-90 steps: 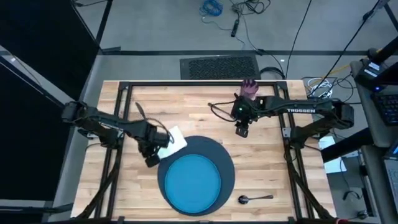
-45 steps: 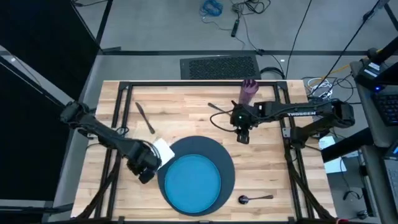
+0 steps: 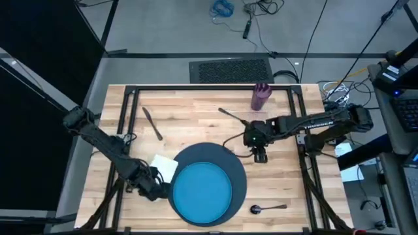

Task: Set table place
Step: Move the white napkin beside the dark blue placemat

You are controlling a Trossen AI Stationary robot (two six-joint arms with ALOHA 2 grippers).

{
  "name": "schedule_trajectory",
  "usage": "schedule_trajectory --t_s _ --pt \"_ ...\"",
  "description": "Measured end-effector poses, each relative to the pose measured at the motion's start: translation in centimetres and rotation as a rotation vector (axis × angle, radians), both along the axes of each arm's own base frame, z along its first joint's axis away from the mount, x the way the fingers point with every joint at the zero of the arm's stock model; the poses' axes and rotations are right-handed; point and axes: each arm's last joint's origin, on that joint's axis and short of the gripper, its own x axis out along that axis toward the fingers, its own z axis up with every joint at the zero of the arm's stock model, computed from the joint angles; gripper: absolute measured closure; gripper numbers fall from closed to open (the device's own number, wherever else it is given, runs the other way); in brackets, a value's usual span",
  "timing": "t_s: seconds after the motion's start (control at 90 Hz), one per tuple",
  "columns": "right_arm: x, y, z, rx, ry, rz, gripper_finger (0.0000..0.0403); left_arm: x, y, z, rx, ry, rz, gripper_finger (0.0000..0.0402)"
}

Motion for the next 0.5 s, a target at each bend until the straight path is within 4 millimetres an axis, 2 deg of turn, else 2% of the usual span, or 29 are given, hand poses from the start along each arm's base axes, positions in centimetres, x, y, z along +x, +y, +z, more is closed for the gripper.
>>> schedule_trajectory --t_s 0.133,0.311,0.5 --pt "-0.1 1.0 0.0 -0.001 0.003 0.044 0.0243 0.0 -1.1 -1.4 -0.011 0.047 -0.018 0.0401" --pt "-0.4 2.0 -0.1 -0.004 0.023 0.091 0.0243 1.8 -2.9 -3.0 -0.056 0.003 -0.015 0.0401" --pt "-0.7 2.1 -0.2 -0.014 0.050 0.116 0.0243 3.2 -4.1 -3.1 -0.057 -0.012 -0.014 0.0401"
